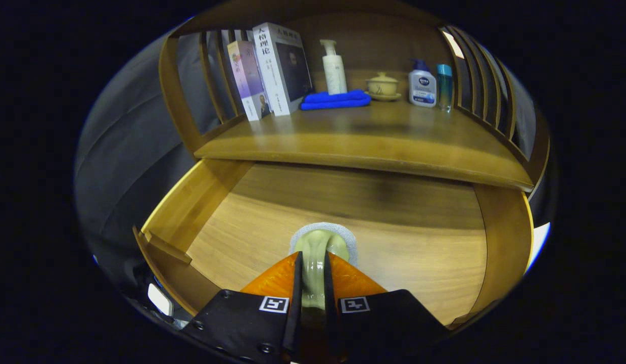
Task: Pull open the drawer, take out the items inside it, and place them on the countertop above the cabinet.
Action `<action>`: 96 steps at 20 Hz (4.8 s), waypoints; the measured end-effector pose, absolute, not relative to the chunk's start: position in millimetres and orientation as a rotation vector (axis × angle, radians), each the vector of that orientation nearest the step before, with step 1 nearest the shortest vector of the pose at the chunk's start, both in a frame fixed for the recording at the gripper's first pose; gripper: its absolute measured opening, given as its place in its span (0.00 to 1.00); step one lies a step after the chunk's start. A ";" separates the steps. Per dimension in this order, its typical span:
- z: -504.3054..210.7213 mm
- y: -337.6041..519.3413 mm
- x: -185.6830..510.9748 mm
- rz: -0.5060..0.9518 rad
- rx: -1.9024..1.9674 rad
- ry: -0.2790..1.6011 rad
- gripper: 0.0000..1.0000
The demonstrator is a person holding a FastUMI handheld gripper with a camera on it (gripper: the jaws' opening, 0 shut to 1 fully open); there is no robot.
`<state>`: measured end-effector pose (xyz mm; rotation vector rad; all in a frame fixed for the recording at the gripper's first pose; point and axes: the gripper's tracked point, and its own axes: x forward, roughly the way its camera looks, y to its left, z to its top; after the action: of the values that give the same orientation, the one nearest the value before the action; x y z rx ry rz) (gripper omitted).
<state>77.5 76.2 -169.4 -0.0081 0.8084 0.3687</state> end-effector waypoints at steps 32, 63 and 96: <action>-52.4 61.0 237.8 0.226 0.186 0.531 0.23; -16.6 58.6 -6.2 0.153 -0.099 -0.035 0.98; -166.8 44.9 -27.6 0.042 -0.141 0.219 0.97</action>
<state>-27.6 44.9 -166.8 -0.1409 0.2186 0.0416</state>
